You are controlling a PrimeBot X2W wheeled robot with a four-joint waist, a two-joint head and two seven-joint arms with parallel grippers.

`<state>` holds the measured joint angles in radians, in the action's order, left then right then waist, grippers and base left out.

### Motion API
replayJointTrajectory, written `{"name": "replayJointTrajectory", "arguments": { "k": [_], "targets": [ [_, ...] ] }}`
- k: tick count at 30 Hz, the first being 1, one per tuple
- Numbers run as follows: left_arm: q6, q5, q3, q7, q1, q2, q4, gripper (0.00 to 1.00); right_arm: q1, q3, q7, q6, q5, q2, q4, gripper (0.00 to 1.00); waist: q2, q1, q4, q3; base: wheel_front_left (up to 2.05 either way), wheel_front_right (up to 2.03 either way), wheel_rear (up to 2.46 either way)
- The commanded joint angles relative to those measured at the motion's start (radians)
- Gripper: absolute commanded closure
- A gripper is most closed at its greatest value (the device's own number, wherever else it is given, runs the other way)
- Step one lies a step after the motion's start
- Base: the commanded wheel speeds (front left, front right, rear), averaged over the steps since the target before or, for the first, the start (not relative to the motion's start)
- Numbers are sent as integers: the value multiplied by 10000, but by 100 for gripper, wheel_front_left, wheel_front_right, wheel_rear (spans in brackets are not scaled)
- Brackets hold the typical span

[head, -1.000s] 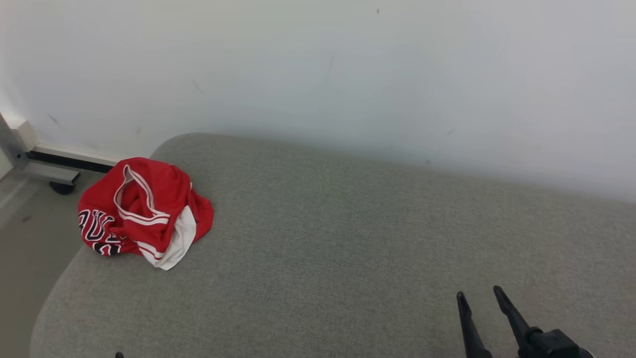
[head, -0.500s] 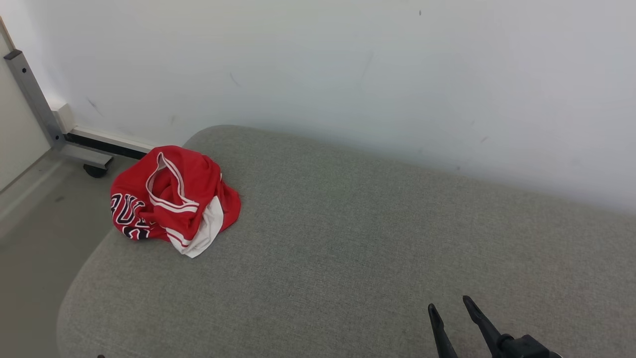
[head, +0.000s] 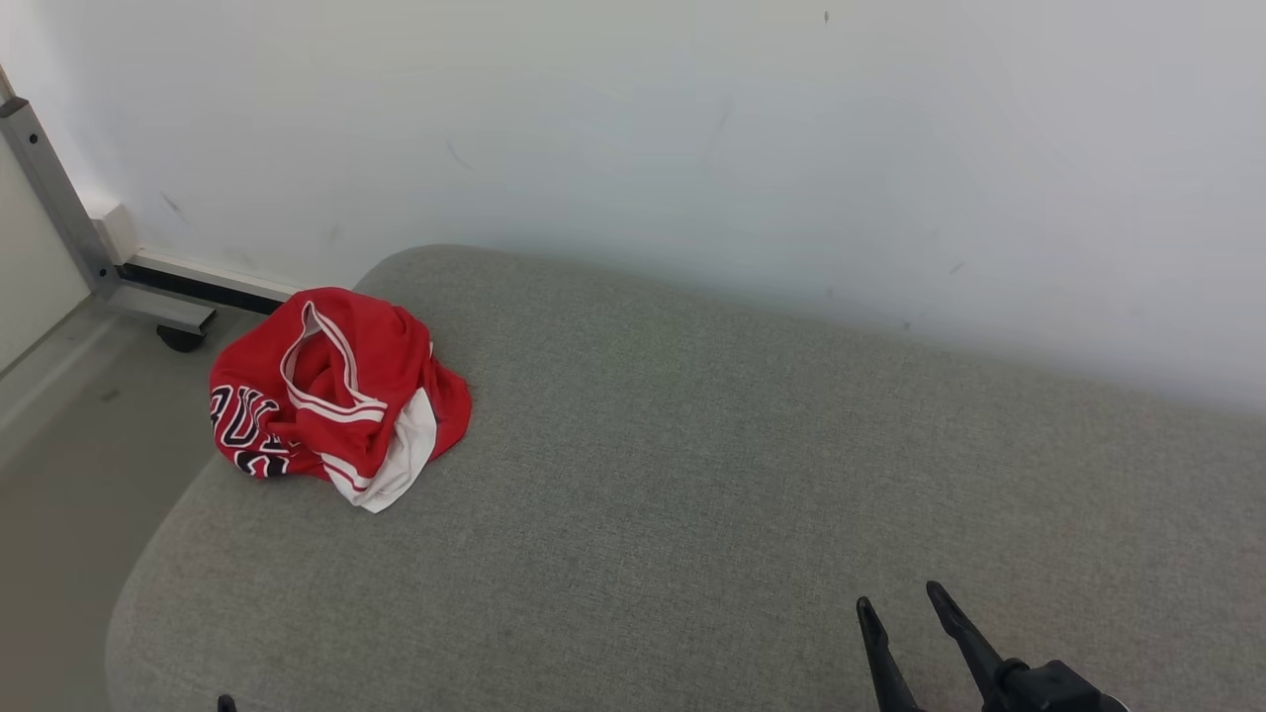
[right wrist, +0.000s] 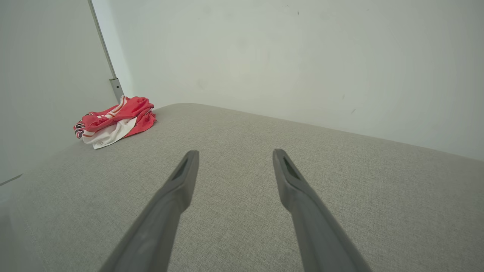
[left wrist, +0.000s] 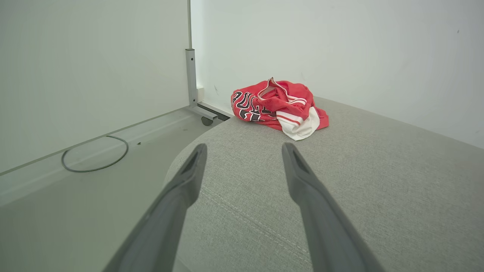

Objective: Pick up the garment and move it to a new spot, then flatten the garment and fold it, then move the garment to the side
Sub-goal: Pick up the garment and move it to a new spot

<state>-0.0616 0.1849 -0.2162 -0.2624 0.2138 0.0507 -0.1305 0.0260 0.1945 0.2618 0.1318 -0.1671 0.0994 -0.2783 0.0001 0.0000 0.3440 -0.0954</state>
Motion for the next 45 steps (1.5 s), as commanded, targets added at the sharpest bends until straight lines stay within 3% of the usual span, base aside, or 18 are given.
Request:
{"name": "replayJointTrajectory", "arguments": {
  "k": [1, 6, 11, 16, 22, 30, 38, 45],
  "targets": [
    [29, 97, 61, -34, -146, -7, -32, 0, 22, -44, 40, -26, -20, 48, 52, 0, -1, 0, 39, 41, 0, 0, 0],
    [119, 592, 129, 14, -713, -4, -686, 0, -72, -5, 40, -28, 48, 64, 119, 0, -1, 0, 22, 222, 0, 0, 0],
    [37, 1124, 46, 744, -1980, 288, -1452, 0, -264, 234, 40, -28, 115, 272, 216, 0, -1, 0, -256, 690, 0, 0, 0],
    [-22, 1888, -180, 2002, -3991, 735, -1816, 0, -822, 393, 40, -28, 229, 731, 566, 0, -1, 0, -874, 1963, 0, 0, 0],
    [-262, 3629, -823, 3651, -6096, 1202, -2264, 0, -1539, 686, 27, -26, 289, 1264, 901, 0, -1, 0, -1480, 3434, 0, 0, 0],
    [639, 4640, -1554, 6288, -7840, 2559, -2652, 0, -2157, 982, 26, -26, 312, 1602, 1328, 0, -1, 0, -2163, 4721, 0, 0, 0],
    [1213, 4897, -1478, 7877, -8788, 3104, -2431, 0, -2434, 1065, 14, -28, 387, 1657, 1671, 0, -1, 0, -2567, 5734, 0, 0, 0],
    [1868, 4398, -1163, 8832, -8815, 3655, -2489, 0, -2685, 1209, 16, -28, 423, 1625, 2002, 0, -1, 0, -2932, 6302, 0, 0, 0]
  ]
}}
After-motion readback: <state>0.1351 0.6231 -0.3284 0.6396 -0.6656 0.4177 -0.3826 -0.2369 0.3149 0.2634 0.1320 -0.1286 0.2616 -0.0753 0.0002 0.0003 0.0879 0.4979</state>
